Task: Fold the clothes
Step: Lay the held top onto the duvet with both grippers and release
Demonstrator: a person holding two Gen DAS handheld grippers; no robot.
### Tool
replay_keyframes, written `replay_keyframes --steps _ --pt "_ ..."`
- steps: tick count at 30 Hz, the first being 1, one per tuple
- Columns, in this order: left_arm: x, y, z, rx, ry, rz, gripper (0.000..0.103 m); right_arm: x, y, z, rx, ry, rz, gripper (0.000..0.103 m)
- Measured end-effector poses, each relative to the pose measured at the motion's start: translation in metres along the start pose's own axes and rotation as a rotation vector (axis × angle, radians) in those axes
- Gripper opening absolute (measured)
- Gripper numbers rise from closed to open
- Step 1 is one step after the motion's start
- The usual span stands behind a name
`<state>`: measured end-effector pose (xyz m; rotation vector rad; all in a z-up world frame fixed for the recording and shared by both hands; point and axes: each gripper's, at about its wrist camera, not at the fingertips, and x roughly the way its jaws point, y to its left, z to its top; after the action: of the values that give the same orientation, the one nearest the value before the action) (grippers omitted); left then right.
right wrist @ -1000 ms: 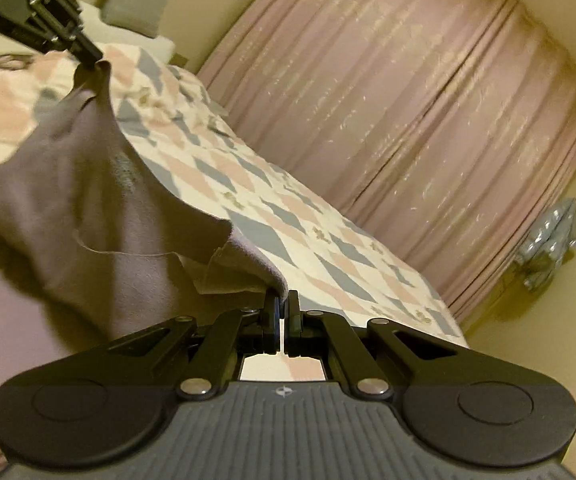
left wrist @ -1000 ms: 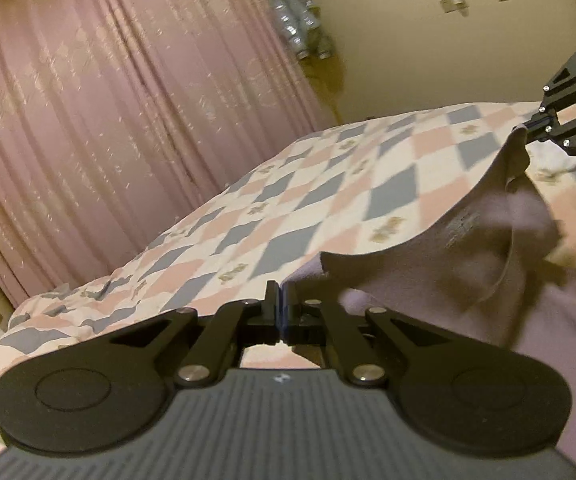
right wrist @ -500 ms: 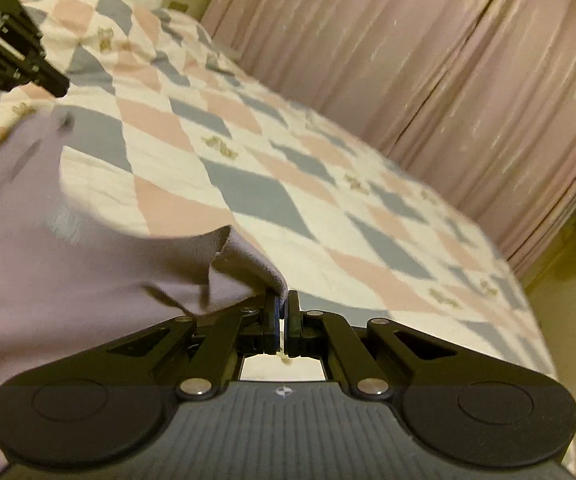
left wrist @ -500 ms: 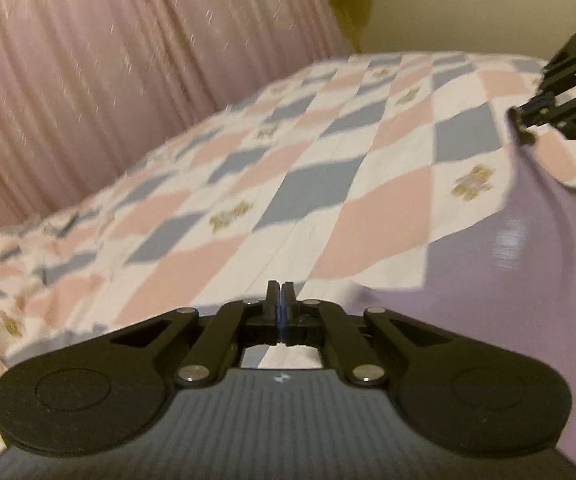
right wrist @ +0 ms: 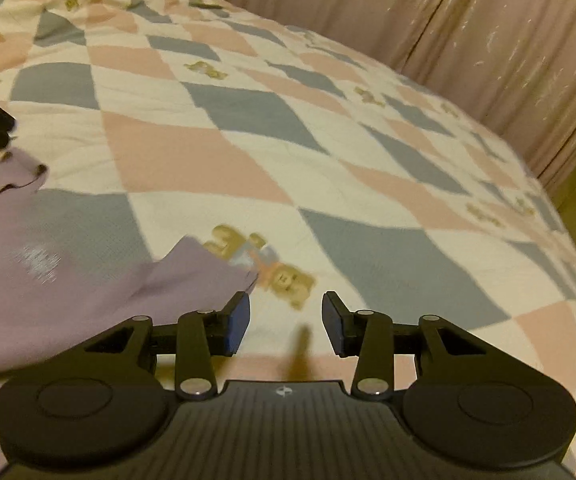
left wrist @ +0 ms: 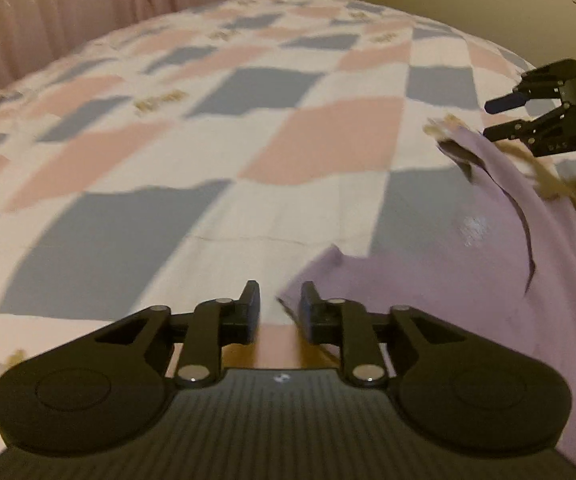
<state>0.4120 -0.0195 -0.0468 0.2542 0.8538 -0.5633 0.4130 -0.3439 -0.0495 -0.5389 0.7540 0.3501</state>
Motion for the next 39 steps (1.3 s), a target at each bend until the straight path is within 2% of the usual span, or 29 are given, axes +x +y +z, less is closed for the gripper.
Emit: replay_keyframes --steps 4,7,9,11,16,19,23,26,28,32,33,36,37,39 --pt "0.017 -0.001 0.000 0.006 0.009 -0.009 0.029 -0.003 -0.002 -0.003 -0.020 0.003 0.067 0.041" --pt "0.017 0.000 0.000 0.021 -0.001 -0.007 0.031 -0.006 -0.004 -0.006 -0.035 0.005 0.117 0.043" --pt "0.009 0.003 0.002 0.013 -0.016 0.004 0.026 -0.001 -0.002 -0.002 -0.047 -0.004 0.155 0.043" --pt "0.002 0.006 0.004 0.005 -0.032 0.015 0.002 0.005 -0.001 0.003 -0.048 -0.009 0.192 0.043" --pt "-0.018 0.015 0.009 -0.016 -0.071 0.042 0.002 0.004 -0.008 0.018 -0.015 -0.052 0.219 0.043" --pt "-0.028 0.020 0.013 -0.025 -0.091 0.059 0.002 -0.001 -0.017 0.025 0.008 -0.077 0.206 0.043" --pt "-0.022 0.019 0.015 -0.002 -0.051 0.069 0.002 -0.004 -0.032 0.032 0.063 -0.111 0.191 0.046" --pt "-0.013 0.015 0.010 0.001 -0.023 0.074 0.002 0.004 -0.034 0.038 0.070 -0.087 0.268 0.048" --pt "-0.010 0.018 0.005 -0.015 -0.015 0.078 0.002 0.015 -0.026 0.040 0.028 -0.039 0.313 0.054" --pt "-0.008 0.020 -0.002 -0.008 0.009 0.076 0.002 0.035 -0.010 0.035 -0.021 0.053 0.378 0.054" --pt "-0.009 0.020 -0.003 -0.006 0.008 0.077 0.002 0.036 -0.009 0.033 -0.011 0.061 0.397 0.051" --pt "-0.023 0.021 0.002 -0.004 -0.028 0.091 0.002 0.035 -0.007 0.031 0.017 0.074 0.435 0.005" --pt "-0.027 0.021 0.003 -0.004 -0.040 0.096 0.002 0.032 -0.007 0.032 0.022 0.071 0.437 0.005" --pt "-0.040 0.024 0.011 -0.010 -0.087 0.114 0.002 0.018 -0.013 0.041 0.027 0.005 0.417 0.004"
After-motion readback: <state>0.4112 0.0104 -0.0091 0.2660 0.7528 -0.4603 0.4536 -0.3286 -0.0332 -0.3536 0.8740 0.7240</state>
